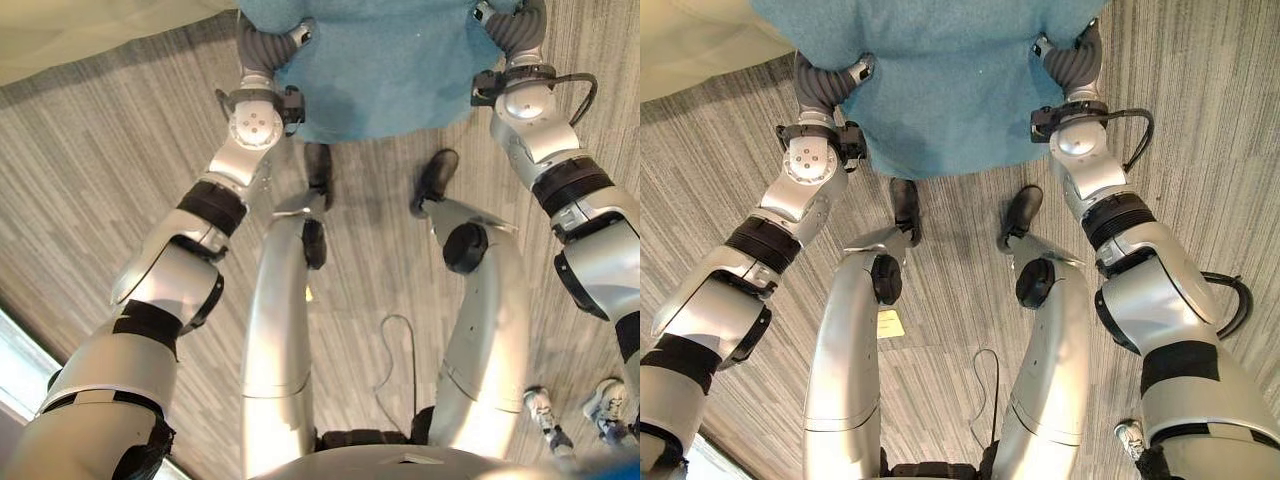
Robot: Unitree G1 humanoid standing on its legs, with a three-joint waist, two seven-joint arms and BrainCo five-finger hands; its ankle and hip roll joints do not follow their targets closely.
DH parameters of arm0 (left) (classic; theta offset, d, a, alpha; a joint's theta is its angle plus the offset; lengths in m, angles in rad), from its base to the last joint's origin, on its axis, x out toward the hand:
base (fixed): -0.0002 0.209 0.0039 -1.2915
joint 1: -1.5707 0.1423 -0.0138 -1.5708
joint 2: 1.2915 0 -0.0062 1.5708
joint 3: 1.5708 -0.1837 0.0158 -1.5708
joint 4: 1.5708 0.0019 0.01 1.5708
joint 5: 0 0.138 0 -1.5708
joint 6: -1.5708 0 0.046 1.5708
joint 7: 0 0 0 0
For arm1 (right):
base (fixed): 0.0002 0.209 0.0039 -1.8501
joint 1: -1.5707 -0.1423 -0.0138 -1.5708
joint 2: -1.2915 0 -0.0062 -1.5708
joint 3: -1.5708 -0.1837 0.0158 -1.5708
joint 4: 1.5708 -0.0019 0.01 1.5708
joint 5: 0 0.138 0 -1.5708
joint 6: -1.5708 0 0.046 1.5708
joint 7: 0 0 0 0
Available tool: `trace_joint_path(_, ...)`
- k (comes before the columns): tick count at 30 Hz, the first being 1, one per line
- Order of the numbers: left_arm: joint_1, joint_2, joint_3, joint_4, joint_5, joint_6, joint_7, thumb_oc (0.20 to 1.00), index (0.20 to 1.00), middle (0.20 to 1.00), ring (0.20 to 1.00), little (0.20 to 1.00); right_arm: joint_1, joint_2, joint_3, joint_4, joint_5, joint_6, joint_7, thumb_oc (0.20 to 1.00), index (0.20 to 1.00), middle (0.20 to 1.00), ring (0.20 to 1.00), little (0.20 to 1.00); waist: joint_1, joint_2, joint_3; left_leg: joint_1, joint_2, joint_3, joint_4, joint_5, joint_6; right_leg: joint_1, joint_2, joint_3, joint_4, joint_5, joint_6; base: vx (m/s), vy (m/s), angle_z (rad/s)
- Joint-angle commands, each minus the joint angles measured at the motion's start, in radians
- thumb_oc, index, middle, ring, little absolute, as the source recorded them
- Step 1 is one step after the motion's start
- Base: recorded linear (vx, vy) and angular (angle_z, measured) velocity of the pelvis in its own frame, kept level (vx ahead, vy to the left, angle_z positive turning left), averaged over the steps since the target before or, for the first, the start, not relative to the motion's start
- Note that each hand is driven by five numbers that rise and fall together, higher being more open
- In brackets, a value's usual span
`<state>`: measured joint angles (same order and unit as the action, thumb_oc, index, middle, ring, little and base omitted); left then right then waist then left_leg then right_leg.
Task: Pick up all the scattered cushions and arrange them neatly on the sofa.
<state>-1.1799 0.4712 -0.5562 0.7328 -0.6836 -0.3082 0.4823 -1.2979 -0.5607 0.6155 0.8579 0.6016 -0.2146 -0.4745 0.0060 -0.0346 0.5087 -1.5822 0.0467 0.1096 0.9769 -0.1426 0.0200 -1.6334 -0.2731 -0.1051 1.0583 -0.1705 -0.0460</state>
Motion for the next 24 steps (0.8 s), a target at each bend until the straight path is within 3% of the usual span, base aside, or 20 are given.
trace_joint_path(1,0.038,-0.081,0.059,-0.192,0.038,-0.120,-0.037,0.200,0.200,0.200,0.200,0.200,-0.029,0.078,-0.019,-0.221,-0.131,-0.168,0.013,0.200,0.200,0.200,0.200,0.200,-0.004,0.035,-0.161,0.013,-0.067,-0.095,-0.095,-0.085,-0.017,0.066,0.101,0.021,-0.098,-0.031,0.093,-0.03,0.010,-0.02)
trace_joint_path(3,0.064,-0.084,0.070,-0.220,0.055,-0.123,-0.037,0.200,0.200,0.200,0.200,0.200,0.000,0.072,-0.036,-0.250,-0.158,-0.167,0.006,0.200,0.200,0.200,0.200,0.200,-0.007,0.038,-0.182,0.037,-0.066,-0.096,-0.129,-0.077,-0.017,0.088,0.105,0.009,-0.130,-0.023,0.098,-0.07,0.024,0.01)
trace_joint_path(6,0.192,-0.117,0.111,-0.357,0.097,-0.136,-0.058,0.200,0.200,0.200,0.200,0.200,0.151,0.060,-0.101,-0.389,-0.280,-0.158,-0.001,0.200,0.200,0.200,0.200,0.200,-0.020,0.037,-0.201,0.194,-0.065,-0.103,-0.246,-0.059,-0.023,0.240,0.119,-0.021,-0.238,-0.015,0.104,-0.08,0.018,0.05)
trace_joint_path(14,0.468,-0.170,0.151,-0.538,0.131,-0.134,-0.119,0.200,0.200,0.200,0.200,0.200,0.522,0.096,-0.242,-0.595,-0.353,-0.162,0.052,0.200,0.200,0.200,0.200,0.200,-0.023,0.034,-0.224,0.514,-0.053,-0.150,-0.470,-0.011,-0.052,0.563,0.103,-0.086,-0.449,0.005,0.106,-0.04,-0.035,0.10)
trace_joint_path(18,0.678,-0.174,0.158,-0.601,0.141,-0.129,-0.167,0.200,0.200,0.200,0.200,0.200,0.762,0.135,-0.305,-0.682,-0.365,-0.168,0.087,0.200,0.200,0.200,0.200,0.200,-0.001,0.023,-0.255,0.741,-0.044,-0.179,-0.610,0.027,-0.076,0.786,0.088,-0.153,-0.564,0.005,0.105,0.00,-0.069,0.23)
trace_joint_path(19,0.681,-0.173,0.158,-0.603,0.141,-0.129,-0.167,0.200,0.200,0.200,0.200,0.200,0.767,0.136,-0.305,-0.685,-0.365,-0.167,0.087,0.200,0.200,0.200,0.200,0.200,-0.002,0.023,-0.252,0.749,-0.044,-0.181,-0.615,0.028,-0.077,0.794,0.089,-0.155,-0.568,0.006,0.105,0.04,-0.105,0.32)
trace_joint_path(24,0.888,-0.153,0.170,-0.646,0.133,-0.112,-0.224,0.200,0.200,0.200,0.200,0.200,0.950,0.164,-0.328,-0.753,-0.386,-0.164,0.125,0.200,0.200,0.200,0.200,0.200,0.032,0.012,-0.271,1.017,-0.029,-0.217,-0.776,0.081,-0.113,1.103,0.107,-0.253,-0.727,0.004,0.101,0.09,-0.103,0.30)
